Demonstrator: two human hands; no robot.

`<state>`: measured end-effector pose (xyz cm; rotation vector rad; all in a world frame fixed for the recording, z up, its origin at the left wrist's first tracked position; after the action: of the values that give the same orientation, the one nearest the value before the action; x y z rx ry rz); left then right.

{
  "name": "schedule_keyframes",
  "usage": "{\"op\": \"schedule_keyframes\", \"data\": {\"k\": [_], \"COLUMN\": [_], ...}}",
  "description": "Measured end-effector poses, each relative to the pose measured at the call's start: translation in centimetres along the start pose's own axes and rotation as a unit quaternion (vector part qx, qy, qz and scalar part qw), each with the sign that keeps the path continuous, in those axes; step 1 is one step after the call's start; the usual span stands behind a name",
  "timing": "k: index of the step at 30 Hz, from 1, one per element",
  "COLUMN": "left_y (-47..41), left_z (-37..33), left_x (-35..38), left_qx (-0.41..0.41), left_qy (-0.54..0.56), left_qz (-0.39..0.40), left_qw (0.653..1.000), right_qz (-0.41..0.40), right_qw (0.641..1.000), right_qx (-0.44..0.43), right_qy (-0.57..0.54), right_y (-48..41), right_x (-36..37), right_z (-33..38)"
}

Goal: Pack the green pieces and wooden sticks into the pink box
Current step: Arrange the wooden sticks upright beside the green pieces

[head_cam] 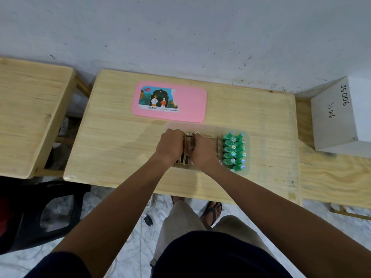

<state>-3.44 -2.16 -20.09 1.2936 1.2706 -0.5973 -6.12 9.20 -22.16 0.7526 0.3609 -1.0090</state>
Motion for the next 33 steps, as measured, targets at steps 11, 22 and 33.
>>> {"op": "schedule_keyframes", "data": {"k": [11,22,33], "left_y": [-0.2,0.8,0.8], "left_z": [0.2,-2.2,0.2], "left_x": [0.4,-0.9,0.0], "left_qx": [0.025,0.043,-0.113], "left_qy": [-0.055,-0.009,0.425], "left_qz": [0.001,-0.072,0.085], "left_qw": [0.998,0.996,0.894], "right_qz": [0.008,0.0,0.03], "right_qw": [0.999,0.975,0.968], "right_qx": [-0.025,-0.111,0.085], "right_qy": [-0.033,0.192,-0.234], "right_y": [0.2,-0.3,0.2], "right_x": [-2.0,-3.1,-4.5], "right_z": [-0.2,-0.6,-0.5]}}
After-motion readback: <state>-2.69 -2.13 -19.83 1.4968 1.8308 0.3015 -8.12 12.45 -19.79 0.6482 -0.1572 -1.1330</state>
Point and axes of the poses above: each hand's wrist, its own y-axis away from the middle knuckle, its own x-axis out of the palm, z = x × y, the point moved 4 cm from there along -y, towards the middle knuckle, and after that the axes turned 14 degrees about -y, right-handed, at the moved point
